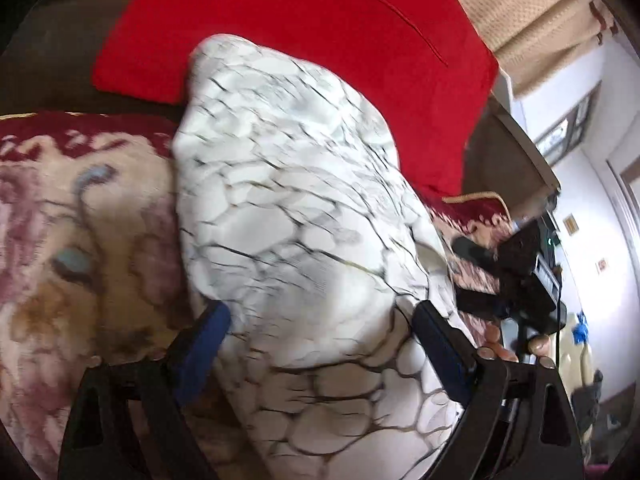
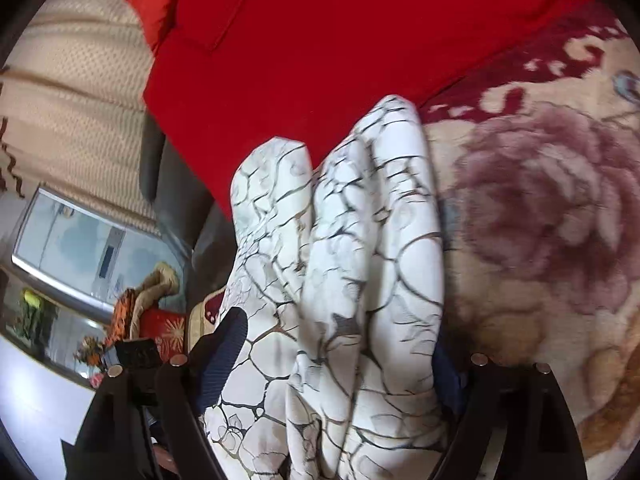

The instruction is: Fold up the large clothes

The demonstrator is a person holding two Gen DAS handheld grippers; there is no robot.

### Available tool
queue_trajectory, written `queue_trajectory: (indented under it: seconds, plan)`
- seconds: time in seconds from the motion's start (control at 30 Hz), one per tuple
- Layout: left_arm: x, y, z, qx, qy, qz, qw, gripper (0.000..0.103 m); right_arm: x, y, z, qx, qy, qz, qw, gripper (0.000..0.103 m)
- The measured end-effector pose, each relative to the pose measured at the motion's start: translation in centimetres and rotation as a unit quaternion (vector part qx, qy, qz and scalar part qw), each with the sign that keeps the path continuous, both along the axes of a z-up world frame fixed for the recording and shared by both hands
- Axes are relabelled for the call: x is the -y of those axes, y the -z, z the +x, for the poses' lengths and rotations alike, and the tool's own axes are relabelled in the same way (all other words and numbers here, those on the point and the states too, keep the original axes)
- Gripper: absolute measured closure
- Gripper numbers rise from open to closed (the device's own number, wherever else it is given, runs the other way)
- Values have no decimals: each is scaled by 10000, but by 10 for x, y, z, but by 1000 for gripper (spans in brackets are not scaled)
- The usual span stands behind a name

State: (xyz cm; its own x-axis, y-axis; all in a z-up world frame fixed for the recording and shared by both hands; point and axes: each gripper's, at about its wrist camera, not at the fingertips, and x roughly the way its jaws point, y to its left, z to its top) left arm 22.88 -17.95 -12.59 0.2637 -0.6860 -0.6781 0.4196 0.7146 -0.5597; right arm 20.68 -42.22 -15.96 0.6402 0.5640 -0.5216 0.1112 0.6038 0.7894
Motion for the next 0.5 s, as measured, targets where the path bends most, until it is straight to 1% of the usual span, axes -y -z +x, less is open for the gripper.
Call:
queue_trajectory:
  seconds: [0.07, 0.13, 0.23, 0.27, 0.3, 0.33, 0.37, 0.4, 0.43, 0.47, 0.5]
  plan:
    - [10, 0, -5, 182, 117, 187, 9996, 2, -8, -2, 3, 137, -104, 76, 9998, 16]
    - [16, 1, -6, 247, 158, 202, 9994, 2, -15, -2, 5, 154, -160, 34, 9997, 16]
    - [18, 1, -8, 298, 145, 163, 9993, 3, -31, 1, 12, 56, -251, -463, 9986, 16]
    - [18, 1, -9, 324, 134, 124, 9993, 3, -41, 0, 13, 45, -294, -723, 9969, 18]
    - [18, -1, -10, 370, 124, 84, 9992, 7, -47, 0, 14, 22, -321, -885, 9956, 20]
    - [18, -3, -11, 438, 102, 78, 9990, 11, -53, 0, 15, 1, -330, -1031, 9941, 24]
    - [19, -5, -13, 496, 86, 99, 9987, 19, -57, 1, 15, 0, -321, -1060, 9938, 26]
    - [20, -6, -14, 562, 79, 116, 9983, 25, -58, 1, 14, 2, -298, -1071, 9938, 31]
    - [19, -8, -13, 595, 82, 107, 9981, 27, -58, 1, 14, 2, -277, -1074, 9938, 37]
    - [20, -10, -14, 632, 88, 86, 9979, 29, -58, 0, 13, 5, -260, -1060, 9940, 41]
    - [19, -11, -14, 647, 94, 76, 9978, 29, -59, 0, 12, 9, -226, -1018, 9945, 41]
